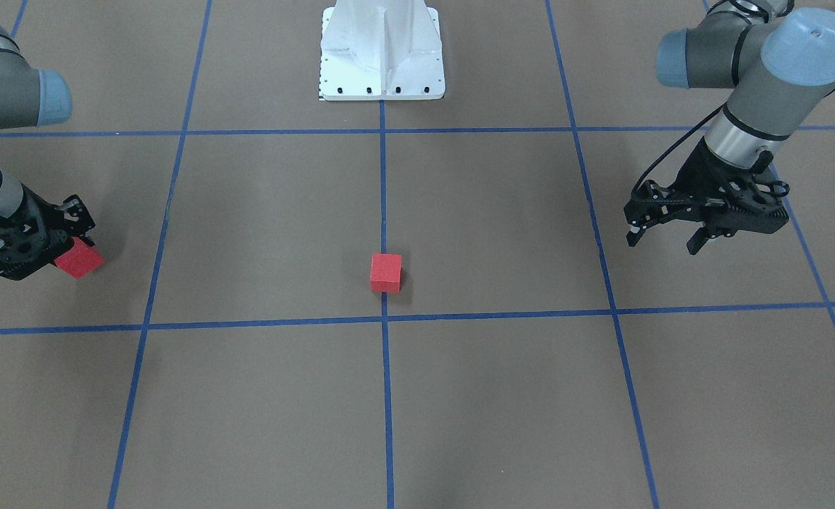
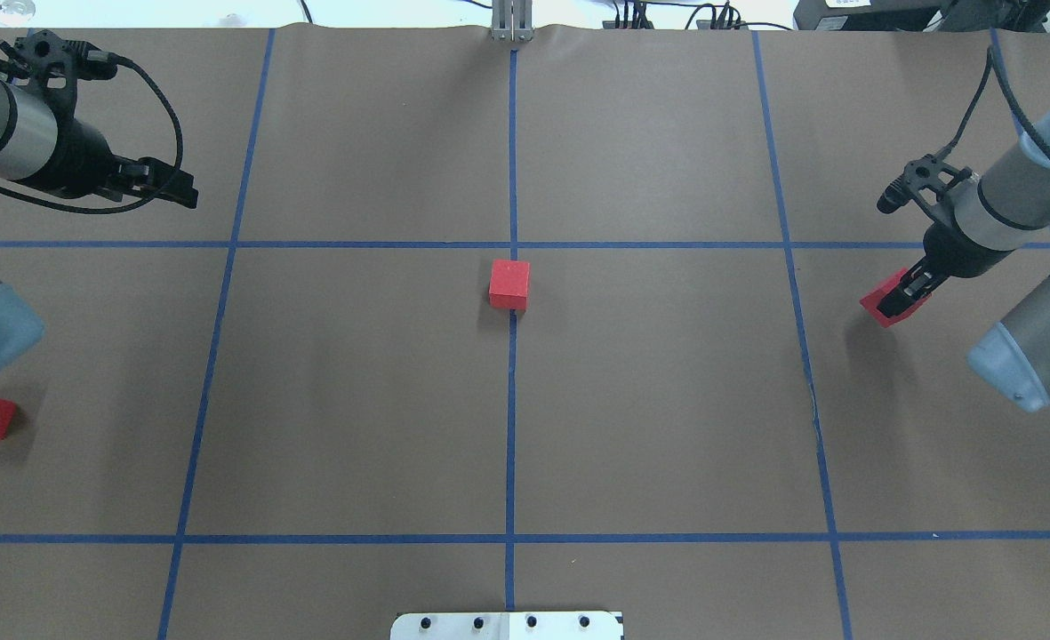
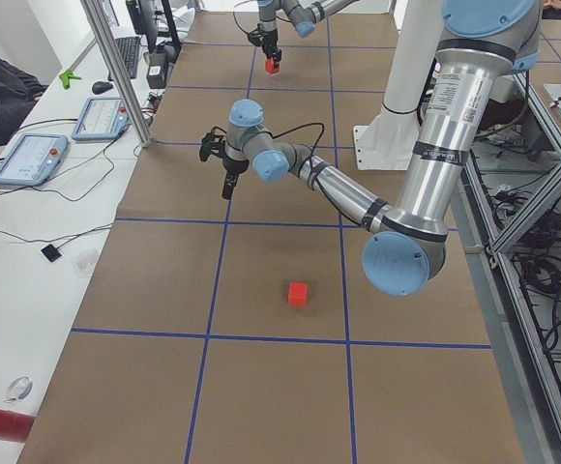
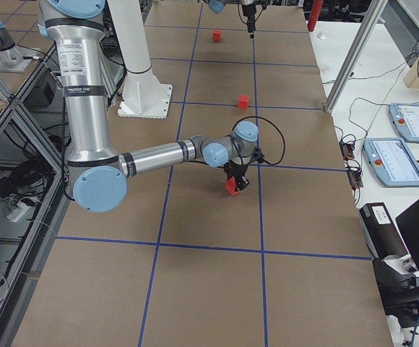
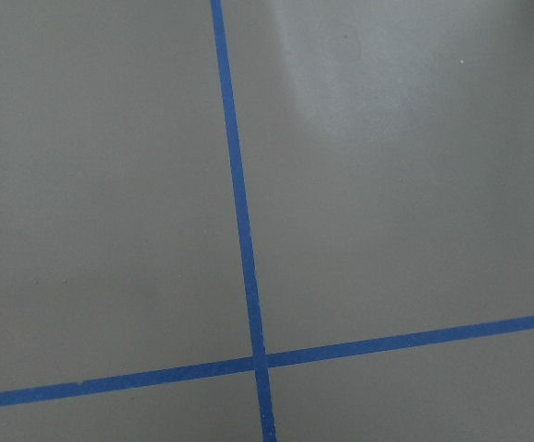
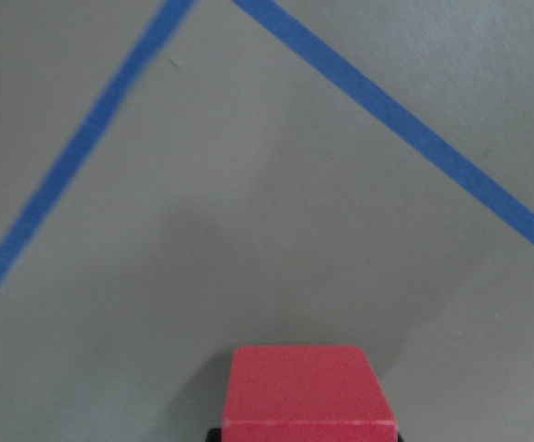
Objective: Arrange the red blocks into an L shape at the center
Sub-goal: 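Carry the held cube with the right gripper toward the center cube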
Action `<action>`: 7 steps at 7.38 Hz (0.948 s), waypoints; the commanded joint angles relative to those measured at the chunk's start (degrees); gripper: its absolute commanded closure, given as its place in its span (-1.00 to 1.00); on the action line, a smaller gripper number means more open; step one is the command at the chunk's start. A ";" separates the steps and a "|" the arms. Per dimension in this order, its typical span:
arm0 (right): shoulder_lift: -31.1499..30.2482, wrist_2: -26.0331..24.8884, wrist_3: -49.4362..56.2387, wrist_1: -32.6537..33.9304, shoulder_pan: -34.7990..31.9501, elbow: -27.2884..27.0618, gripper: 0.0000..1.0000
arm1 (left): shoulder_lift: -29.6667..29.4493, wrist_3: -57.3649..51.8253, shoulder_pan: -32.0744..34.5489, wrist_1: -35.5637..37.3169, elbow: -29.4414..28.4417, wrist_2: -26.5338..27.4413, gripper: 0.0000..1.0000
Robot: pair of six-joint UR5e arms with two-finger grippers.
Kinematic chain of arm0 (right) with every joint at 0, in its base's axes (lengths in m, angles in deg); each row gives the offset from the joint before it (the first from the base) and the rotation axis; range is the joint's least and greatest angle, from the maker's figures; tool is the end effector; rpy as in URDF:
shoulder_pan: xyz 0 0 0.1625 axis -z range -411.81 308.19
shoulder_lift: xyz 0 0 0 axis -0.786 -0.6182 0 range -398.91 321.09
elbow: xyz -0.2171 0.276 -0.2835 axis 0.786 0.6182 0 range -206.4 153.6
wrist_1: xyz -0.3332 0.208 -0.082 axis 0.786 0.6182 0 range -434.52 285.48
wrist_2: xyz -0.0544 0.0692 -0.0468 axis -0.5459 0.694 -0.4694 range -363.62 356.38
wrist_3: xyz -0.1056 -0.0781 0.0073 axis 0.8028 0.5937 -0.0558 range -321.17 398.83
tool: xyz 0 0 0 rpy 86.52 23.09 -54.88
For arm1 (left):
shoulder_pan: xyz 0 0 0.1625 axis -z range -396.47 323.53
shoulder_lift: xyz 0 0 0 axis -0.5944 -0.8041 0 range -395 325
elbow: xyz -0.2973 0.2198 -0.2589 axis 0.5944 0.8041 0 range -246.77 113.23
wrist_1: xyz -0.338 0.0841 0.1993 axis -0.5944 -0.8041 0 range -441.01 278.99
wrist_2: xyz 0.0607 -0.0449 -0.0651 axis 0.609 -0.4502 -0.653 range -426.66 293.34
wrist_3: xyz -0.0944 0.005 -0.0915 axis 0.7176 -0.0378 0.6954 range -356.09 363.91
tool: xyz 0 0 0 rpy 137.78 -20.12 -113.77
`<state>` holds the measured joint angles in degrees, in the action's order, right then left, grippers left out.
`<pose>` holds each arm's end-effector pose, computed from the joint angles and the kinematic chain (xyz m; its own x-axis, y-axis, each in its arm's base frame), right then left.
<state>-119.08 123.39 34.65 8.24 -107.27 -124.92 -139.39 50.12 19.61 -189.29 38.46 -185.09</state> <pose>-0.2795 -0.5015 0.5397 0.5462 -0.6111 0.5730 0.4728 0.7895 0.3913 0.2727 -0.5323 0.4162 0.6385 0.1410 -0.7566 0.1257 0.9508 0.2832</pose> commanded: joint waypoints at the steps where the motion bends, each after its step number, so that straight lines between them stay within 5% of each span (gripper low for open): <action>1: 10.95 3.23 -3.00 9.83 -0.01 -1.50 1.00 | 1.38 -0.59 0.87 0.00 0.41 -0.57 -1.00; 4: 22.04 0.88 -32.54 9.97 11.12 -2.20 1.00 | 4.19 -1.12 1.75 -1.05 0.59 -1.45 -1.00; 6: 27.76 -9.19 -44.12 10.14 19.73 -0.55 1.00 | 7.00 -1.13 1.84 -4.55 0.33 -1.45 -1.00; 7: 31.27 -10.29 -49.03 10.06 21.51 1.99 1.00 | 7.01 -1.13 1.84 -4.74 0.06 -1.45 -1.00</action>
<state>-91.97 116.37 -7.74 18.32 -89.18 -125.34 -133.00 49.02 21.39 -193.02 38.83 -186.54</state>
